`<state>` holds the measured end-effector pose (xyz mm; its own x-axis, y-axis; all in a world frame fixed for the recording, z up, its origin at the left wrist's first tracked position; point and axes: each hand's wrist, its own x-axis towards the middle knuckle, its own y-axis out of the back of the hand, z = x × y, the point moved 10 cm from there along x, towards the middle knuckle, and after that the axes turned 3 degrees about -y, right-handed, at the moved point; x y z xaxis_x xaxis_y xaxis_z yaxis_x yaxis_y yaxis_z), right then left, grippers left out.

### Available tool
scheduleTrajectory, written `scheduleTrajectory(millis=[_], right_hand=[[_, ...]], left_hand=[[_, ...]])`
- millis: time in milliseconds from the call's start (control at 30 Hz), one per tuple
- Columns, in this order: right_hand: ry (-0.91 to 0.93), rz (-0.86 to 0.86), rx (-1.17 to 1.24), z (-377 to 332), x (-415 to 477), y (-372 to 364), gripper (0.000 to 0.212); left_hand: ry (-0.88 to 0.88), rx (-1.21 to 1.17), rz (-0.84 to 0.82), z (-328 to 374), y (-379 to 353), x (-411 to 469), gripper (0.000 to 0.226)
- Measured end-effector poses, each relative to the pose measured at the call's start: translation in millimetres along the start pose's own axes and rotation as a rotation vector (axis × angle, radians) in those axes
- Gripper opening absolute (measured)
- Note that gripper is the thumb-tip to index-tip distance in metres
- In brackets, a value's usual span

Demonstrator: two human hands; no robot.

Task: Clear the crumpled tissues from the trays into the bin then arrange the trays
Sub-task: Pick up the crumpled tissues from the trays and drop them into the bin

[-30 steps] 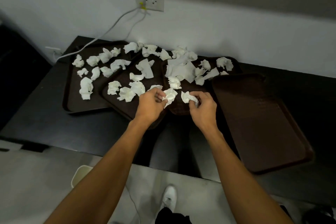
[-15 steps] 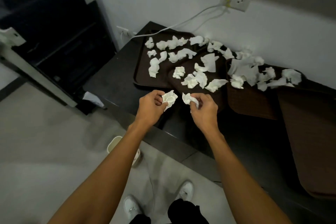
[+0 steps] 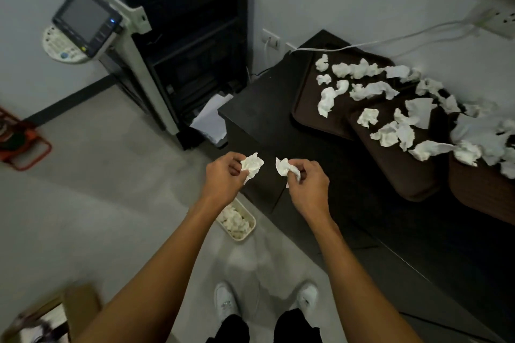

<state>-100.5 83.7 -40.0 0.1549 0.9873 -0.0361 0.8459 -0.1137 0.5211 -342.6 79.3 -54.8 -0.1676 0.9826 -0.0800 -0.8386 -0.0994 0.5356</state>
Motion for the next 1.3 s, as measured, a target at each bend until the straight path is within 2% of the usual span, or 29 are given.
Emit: scheduleTrajectory(millis=[233,467,833,1100,1200,1233,1300], right_hand=[[0.029,-0.126,-0.048,2,-1,-74,0.025],[0.056,-0.275,-0.104,50,7,-148,0.024],[-0.041,-0.445,-0.143,210,28,-279,0.021],[-0.095,-0.567,-0.279,343,29,-392,0.024],[-0.148,-0.545,-0.359,383,28,-419,0.024],[-0.16,-0.576,-0.403,398,25,-431,0.027],[-0.18,-0.751,-0.541,426,11,-456,0.04]], left_hand=[[0.137,0.008,0.066,-69,33,-6,0.032],[0.274,-0.013,0.164,-150,18,-15,0.027],[0.479,-0.073,0.192,-317,-67,-8,0.031],[0.523,-0.065,0.191,-433,-116,11,0.028],[0.532,-0.038,0.176,-465,-127,14,0.027],[0.537,-0.026,0.168,-477,-131,14,0.027],[0.551,-0.007,0.152,-497,-140,14,0.028]])
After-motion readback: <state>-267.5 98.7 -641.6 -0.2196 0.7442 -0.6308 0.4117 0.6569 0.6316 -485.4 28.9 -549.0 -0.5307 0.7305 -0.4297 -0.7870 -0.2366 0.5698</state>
